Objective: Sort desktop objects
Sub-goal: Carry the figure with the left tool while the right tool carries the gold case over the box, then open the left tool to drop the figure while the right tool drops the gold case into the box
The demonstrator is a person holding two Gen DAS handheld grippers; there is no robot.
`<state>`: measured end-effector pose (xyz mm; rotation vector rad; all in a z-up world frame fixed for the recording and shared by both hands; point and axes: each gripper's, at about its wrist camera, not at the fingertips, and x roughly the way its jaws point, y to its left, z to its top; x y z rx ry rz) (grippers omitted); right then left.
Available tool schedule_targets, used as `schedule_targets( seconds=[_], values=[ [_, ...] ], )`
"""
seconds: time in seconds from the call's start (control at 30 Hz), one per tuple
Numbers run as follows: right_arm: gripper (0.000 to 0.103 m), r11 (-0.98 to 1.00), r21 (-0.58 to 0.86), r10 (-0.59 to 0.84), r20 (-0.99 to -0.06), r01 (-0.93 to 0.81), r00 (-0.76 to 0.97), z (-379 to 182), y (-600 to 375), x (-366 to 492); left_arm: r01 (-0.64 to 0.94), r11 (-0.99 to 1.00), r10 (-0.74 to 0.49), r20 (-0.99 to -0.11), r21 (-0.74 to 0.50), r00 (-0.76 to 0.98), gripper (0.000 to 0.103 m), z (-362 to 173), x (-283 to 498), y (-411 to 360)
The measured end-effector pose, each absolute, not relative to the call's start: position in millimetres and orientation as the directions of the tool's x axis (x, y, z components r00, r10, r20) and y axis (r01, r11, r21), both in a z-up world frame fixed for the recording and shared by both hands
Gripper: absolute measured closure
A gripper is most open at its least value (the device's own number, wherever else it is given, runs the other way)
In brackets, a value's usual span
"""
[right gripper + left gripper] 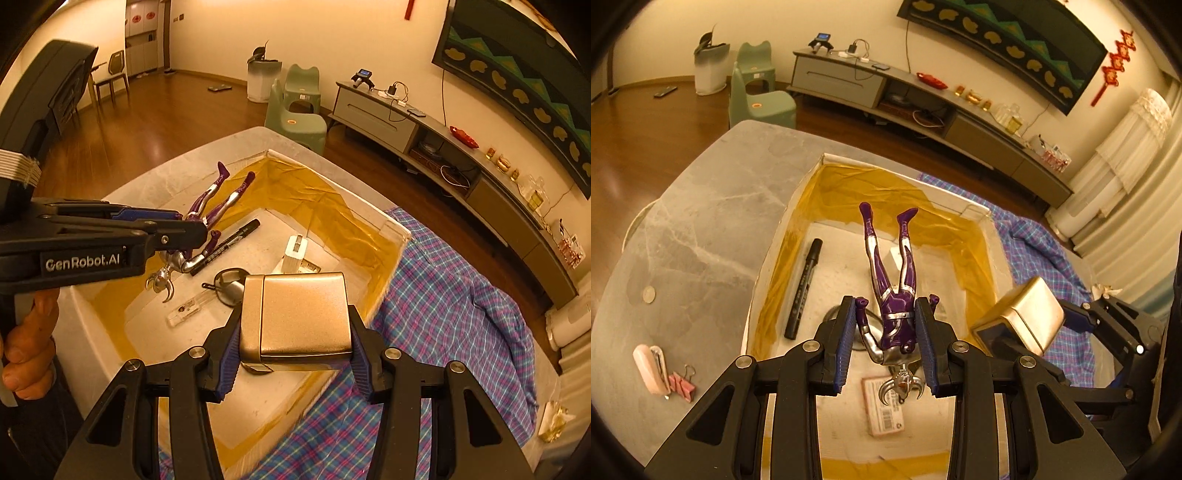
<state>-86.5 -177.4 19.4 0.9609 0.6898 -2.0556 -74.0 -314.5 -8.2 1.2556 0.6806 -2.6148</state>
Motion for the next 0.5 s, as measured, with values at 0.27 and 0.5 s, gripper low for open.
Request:
schedule_targets(
  seconds=[0.27, 0.5],
  values=[
    [0.051, -0.581, -0.122, -0.375, -0.837, 0.805, -0.398, 7.2, -209.5, -118.2, 0.352, -0.887, 0.040, -0.808, -0.299, -0.587, 0.070, -28.9, -83.3, -323.7],
    [0.051, -0.598, -0.131, -0.333, -0.857, 0.790, -0.394, -4.0, -239.6, -143.0, 0.347, -0.881, 0.068, -0.812, -0.322, -0.580, 0.070, -32.6, -77.4, -330.7]
  ],
)
